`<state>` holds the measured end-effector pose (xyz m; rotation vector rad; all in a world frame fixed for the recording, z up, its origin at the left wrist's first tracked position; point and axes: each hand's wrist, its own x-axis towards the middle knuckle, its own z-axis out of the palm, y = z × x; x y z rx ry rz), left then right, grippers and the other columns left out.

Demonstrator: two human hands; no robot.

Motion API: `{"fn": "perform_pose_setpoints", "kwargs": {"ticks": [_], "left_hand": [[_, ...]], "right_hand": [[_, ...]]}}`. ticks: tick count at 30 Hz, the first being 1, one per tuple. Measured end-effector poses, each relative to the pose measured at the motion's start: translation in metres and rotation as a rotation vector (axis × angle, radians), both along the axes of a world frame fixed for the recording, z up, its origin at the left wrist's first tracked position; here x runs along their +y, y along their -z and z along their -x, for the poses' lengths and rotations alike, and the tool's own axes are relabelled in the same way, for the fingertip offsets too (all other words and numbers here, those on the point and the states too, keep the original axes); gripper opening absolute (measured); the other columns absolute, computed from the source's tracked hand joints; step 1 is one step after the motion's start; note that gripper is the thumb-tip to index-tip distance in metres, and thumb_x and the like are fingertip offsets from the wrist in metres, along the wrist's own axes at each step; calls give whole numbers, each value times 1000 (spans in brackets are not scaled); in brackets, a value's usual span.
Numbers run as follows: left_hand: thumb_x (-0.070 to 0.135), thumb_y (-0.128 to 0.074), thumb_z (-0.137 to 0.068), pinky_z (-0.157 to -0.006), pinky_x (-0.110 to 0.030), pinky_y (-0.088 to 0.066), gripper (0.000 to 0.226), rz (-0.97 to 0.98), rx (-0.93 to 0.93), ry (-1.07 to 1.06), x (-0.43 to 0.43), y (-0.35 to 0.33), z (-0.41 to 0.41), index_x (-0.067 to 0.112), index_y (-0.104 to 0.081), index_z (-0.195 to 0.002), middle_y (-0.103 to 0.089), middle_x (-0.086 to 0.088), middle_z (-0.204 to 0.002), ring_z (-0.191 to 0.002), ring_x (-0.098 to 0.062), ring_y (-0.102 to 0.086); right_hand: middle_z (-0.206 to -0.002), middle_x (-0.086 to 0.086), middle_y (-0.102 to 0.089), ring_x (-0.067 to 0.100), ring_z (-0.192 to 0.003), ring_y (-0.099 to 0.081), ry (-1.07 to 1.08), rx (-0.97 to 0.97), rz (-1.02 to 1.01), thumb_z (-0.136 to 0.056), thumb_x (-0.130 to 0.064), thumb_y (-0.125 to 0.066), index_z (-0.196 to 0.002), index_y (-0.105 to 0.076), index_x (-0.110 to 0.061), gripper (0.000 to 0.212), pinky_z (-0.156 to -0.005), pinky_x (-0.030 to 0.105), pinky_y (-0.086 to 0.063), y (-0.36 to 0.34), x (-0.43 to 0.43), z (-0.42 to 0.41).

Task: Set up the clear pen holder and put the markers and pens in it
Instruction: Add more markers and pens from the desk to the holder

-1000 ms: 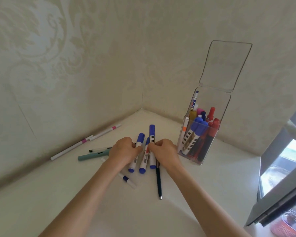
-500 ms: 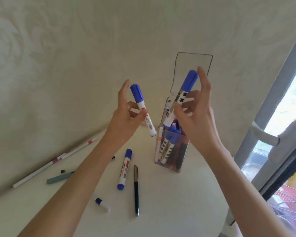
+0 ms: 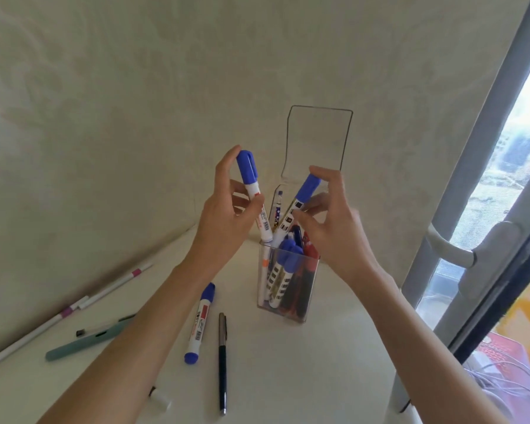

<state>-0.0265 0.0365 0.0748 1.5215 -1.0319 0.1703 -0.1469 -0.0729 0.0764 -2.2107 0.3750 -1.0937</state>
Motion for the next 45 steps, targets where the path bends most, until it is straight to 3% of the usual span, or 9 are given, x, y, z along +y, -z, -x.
{"fn": "perform_pose_setpoints", "kwargs": {"ticks": [3, 6, 15, 19, 22, 28, 32, 38, 45], "left_hand": [[16, -60, -84, -66, -11, -49, 69, 0, -37, 6, 3, -1, 0, 36, -19, -136, -62, -8, -91, -77, -10, -64], [16, -61, -84, -67, -13, -50, 69, 5, -43, -2, 7, 1, -1, 34, -20, -136, -63, -8, -92, -79, -11, -65], [14, -58, -86, -66, -11, -49, 65, 61, 14, 50, 12, 5, 2, 32, -21, -136, -65, -9, -93, -79, -15, -67], [16, -60, -85, -65, -13, -51, 63, 45, 3, 78, 7, 4, 10, 32, -21, -133, -65, -6, -89, -76, -11, -67], [16, -61, -84, -66, -13, -51, 66, -2, -41, 77, 0, 2, 11, 30, -20, -134, -64, -7, -87, -75, -7, -66], [13, -60, -83, -64, -4, -45, 67, 7, -139, 3, -3, -12, 9, 27, -21, -135, -60, -2, -86, -73, -1, -60], [17, -59, -84, -65, -12, -48, 65, -119, -163, 49, -2, -15, 9, 32, -22, -134, -62, -5, -90, -70, -7, -62], [16, -60, -84, -62, -12, -49, 64, -166, -201, 66, -7, -7, 8, 31, -21, -133, -63, -4, -88, -68, -9, -62], [20, -58, -85, -77, -19, -44, 58, -298, -235, 58, 0, 38, 3, 34, -25, -131, -57, 10, -90, -86, -5, -57]], "right_hand": [[-85, -8, -66, 14, -84, -58, 37, 136, 210, -86, -9, -56, -121, -39, -33, 46, -88, 33, -40, 3, 0, -6], [-90, -7, -68, 15, -93, -47, 120, 187, 396, -90, -12, -47, -120, -50, -28, 34, -83, 24, -20, 6, 0, -10], [-123, -6, -54, 20, -114, -32, 31, 600, 633, -84, -1, -44, -124, -56, -33, 53, -98, 28, -22, 5, -4, -9], [-132, 2, -45, 22, -123, -28, -6, 387, 433, -80, 9, -43, -127, -54, -22, 57, -101, 28, -31, 4, -7, -1], [-129, 2, -46, 16, -122, -28, 7, 202, 252, -75, 17, -36, -126, -53, -16, 64, -93, 8, -25, 2, -6, 10], [-127, -2, -48, 5, -116, -31, 19, 93, 94, -76, 17, -35, -121, -54, -18, 60, -87, -3, -24, 1, -5, 21], [-128, -1, -47, 6, -117, -31, 15, 97, 78, -77, 16, -35, -121, -53, -18, 59, -85, -5, -22, 4, -3, 20], [-128, 1, -48, 8, -113, -32, 43, 111, 127, -77, 15, -34, -121, -53, -16, 57, -84, 2, -29, 11, -3, 16], [-134, 13, -44, 25, -120, -30, 210, 85, 428, -77, -17, -28, -115, -57, -10, 49, -90, 35, -41, 34, -14, 13]]}}
